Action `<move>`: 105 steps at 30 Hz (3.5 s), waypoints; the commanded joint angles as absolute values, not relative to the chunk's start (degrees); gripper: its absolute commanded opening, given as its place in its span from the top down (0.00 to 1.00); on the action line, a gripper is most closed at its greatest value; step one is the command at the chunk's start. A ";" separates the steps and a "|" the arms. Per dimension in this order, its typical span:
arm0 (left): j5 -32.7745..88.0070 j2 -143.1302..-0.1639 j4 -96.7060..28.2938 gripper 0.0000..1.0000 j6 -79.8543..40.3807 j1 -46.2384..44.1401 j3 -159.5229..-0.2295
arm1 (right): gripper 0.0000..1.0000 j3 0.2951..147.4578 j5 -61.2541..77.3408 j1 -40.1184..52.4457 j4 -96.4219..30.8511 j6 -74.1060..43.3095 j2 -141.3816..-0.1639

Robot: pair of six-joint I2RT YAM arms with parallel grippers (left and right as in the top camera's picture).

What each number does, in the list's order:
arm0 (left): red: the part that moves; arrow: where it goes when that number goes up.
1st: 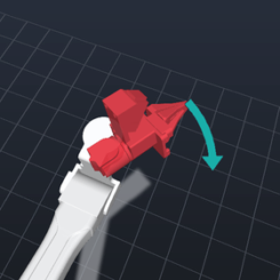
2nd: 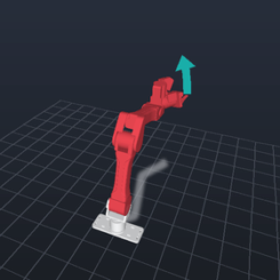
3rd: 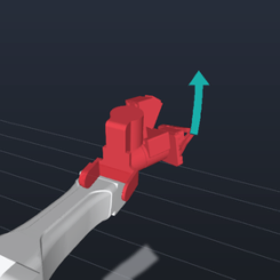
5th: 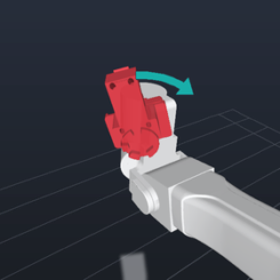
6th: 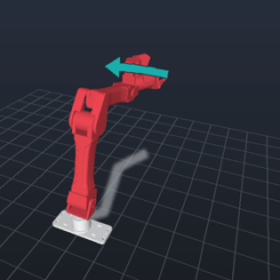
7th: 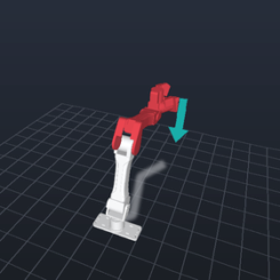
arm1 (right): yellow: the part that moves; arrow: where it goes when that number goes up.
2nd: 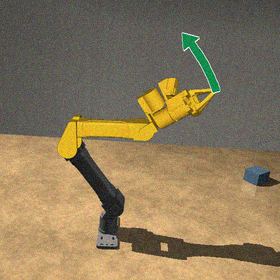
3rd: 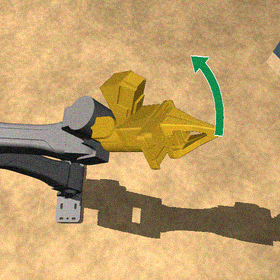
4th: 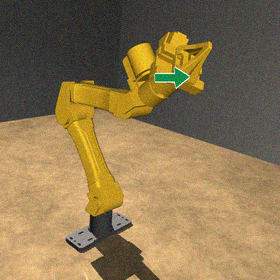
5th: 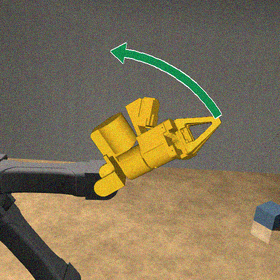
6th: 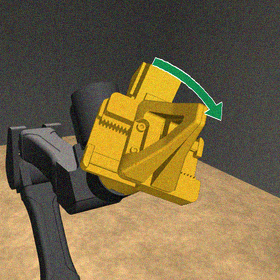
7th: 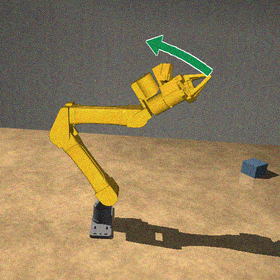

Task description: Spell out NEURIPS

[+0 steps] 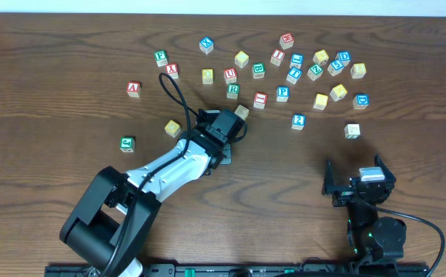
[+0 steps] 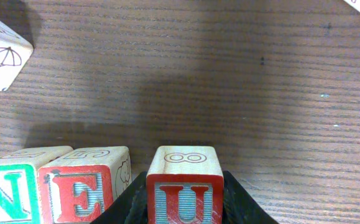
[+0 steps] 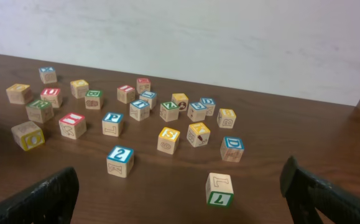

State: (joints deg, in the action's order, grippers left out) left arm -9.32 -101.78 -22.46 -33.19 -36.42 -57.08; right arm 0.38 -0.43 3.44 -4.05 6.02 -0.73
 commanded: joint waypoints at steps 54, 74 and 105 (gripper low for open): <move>-9.65 -103.39 -25.56 0.57 -31.27 -36.34 -59.51 | 0.01 0.32 -0.47 2.94 -4.34 5.19 -0.62; -9.69 -101.56 -27.33 0.57 -30.22 -36.34 -61.12 | 0.01 0.32 -0.47 2.94 -4.34 5.19 -0.62; -10.15 -96.44 -29.50 0.57 -26.72 -36.34 -64.45 | 0.01 0.32 -0.47 2.94 -4.34 5.17 -0.62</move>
